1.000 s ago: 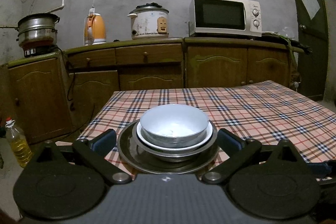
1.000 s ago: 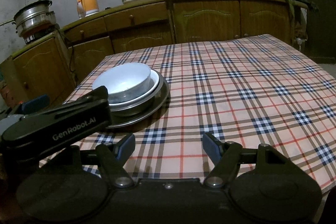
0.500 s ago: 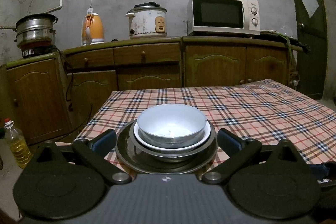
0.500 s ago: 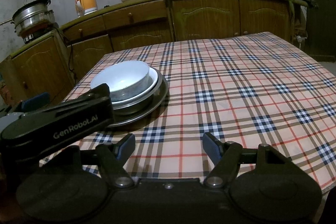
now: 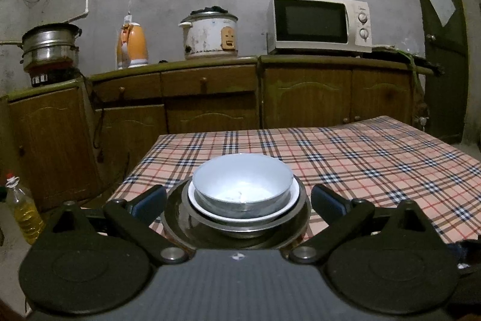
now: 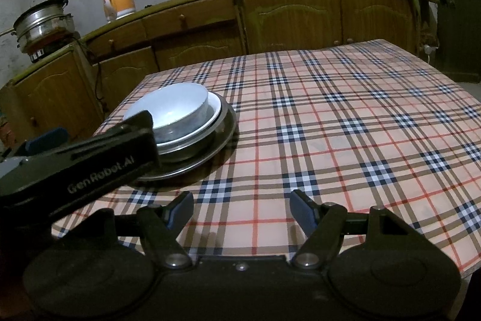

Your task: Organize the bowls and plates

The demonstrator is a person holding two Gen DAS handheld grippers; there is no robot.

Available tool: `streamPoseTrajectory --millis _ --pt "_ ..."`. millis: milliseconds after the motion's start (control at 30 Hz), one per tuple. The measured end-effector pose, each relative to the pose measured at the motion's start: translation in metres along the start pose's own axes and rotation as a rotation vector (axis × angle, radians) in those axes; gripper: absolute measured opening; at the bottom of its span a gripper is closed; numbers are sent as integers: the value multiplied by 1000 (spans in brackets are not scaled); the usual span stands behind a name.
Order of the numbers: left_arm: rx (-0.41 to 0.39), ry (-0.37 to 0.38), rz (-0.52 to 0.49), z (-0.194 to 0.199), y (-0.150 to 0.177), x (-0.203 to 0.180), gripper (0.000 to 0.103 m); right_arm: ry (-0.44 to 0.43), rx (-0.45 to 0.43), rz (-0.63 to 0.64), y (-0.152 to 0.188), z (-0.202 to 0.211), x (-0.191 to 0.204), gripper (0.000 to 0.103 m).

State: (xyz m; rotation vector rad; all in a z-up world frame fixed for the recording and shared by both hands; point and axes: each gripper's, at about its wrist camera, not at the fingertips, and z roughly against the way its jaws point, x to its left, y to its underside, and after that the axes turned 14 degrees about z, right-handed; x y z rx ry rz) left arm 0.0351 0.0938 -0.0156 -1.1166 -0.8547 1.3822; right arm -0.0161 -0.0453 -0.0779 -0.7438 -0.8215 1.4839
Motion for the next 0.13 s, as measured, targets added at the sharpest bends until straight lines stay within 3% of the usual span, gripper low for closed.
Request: streamPoseTrajectory --millis 133 --pt "27 -10 40 -5 -3 4 103 3 4 -8 0 -1 -3 84"
